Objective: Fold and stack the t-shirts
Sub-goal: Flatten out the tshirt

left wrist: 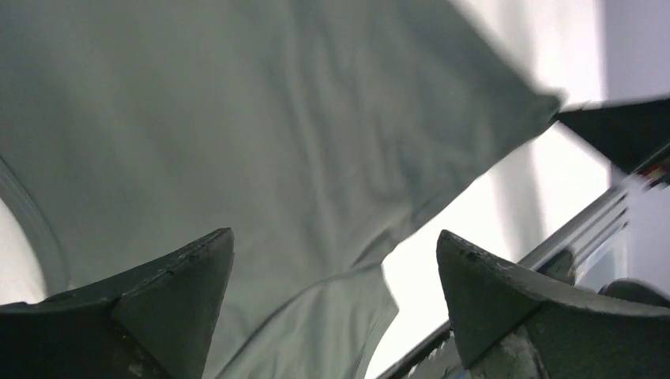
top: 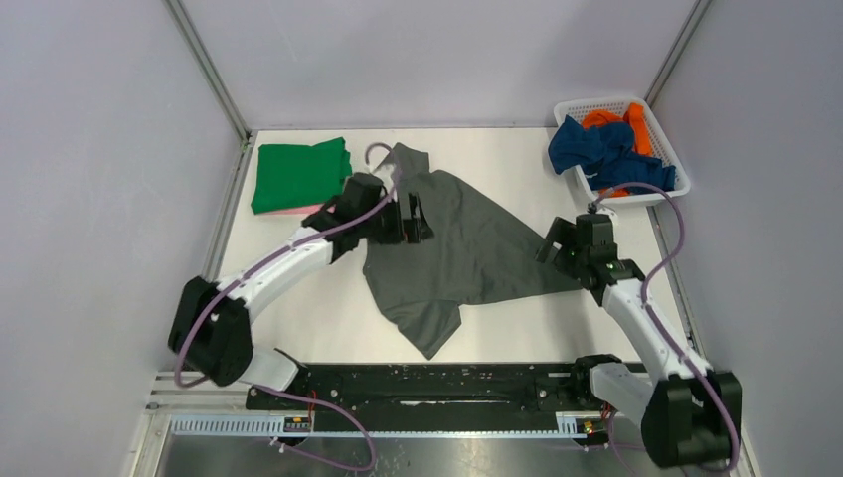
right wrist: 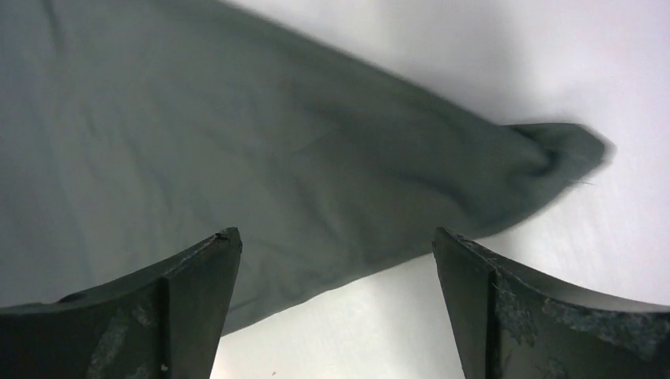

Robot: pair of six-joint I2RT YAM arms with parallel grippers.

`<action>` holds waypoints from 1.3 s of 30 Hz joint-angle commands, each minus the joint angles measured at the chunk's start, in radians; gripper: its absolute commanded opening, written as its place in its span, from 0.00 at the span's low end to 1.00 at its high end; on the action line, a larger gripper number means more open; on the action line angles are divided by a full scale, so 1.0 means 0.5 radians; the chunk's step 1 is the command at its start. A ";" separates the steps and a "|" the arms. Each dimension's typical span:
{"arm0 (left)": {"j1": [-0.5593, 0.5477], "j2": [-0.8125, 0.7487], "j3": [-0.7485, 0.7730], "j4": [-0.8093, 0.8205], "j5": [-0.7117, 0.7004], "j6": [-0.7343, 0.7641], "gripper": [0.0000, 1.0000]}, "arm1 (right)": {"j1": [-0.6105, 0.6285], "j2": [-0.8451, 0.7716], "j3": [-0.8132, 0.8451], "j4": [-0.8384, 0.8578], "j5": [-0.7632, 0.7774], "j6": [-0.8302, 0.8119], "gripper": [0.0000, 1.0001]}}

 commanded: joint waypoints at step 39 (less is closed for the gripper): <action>-0.213 -0.085 -0.624 -0.719 -0.479 -0.258 0.91 | -0.208 0.079 -0.078 -0.230 0.059 0.352 1.00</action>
